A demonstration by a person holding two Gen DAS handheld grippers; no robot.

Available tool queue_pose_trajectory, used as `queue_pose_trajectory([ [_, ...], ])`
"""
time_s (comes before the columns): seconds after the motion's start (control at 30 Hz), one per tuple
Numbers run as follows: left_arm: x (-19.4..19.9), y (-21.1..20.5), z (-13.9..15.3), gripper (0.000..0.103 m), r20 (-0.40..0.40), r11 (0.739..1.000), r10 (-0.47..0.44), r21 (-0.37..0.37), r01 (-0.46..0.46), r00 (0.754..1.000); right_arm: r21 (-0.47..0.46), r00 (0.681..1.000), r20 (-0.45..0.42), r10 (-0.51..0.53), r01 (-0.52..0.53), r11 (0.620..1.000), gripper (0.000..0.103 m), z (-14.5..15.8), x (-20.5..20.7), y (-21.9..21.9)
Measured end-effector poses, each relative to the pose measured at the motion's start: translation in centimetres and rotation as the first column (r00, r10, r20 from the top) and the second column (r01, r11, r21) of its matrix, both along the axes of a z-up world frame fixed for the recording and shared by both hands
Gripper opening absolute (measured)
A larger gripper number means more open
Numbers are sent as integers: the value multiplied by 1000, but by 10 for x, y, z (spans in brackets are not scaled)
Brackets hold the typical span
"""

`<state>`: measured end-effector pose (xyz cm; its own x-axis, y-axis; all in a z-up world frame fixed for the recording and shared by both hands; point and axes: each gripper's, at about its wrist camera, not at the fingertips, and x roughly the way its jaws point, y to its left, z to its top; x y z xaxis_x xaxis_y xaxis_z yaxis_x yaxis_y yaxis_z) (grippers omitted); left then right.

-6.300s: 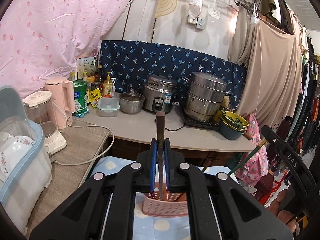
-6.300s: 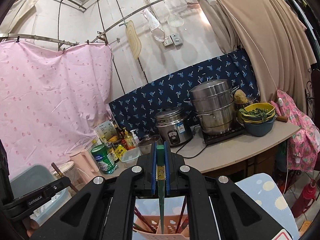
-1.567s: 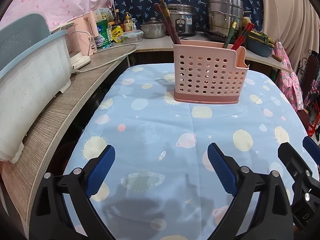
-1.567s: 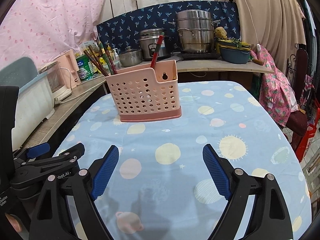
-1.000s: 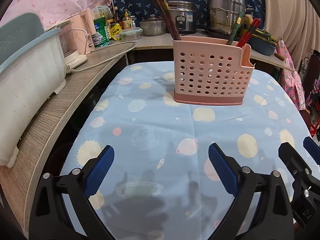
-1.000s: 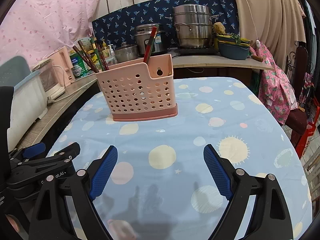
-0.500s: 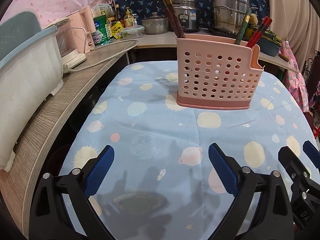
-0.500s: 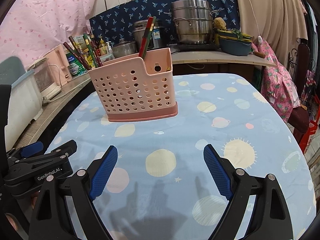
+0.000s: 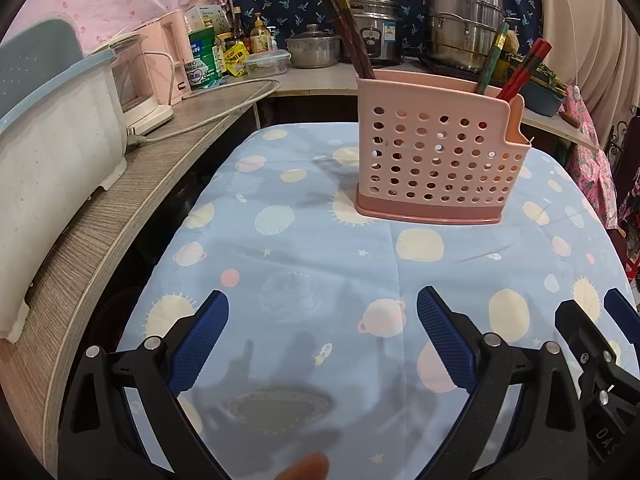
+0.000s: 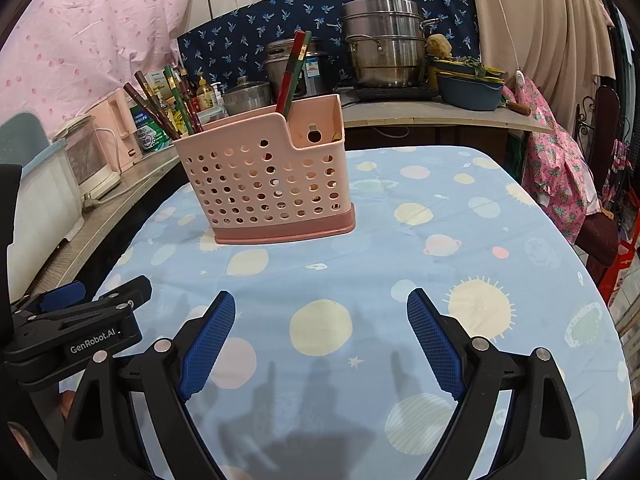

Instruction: Organize utensils

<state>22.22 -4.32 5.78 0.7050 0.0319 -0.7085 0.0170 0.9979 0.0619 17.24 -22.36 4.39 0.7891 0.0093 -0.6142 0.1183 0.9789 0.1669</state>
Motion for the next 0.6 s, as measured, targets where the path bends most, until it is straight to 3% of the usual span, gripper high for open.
queue_pose_trajectory([
  [0.6,-1,-7,6,91,23,999,-38,13,37,999,-4,1000,1,4,-4,1000,84,2,-1,1],
])
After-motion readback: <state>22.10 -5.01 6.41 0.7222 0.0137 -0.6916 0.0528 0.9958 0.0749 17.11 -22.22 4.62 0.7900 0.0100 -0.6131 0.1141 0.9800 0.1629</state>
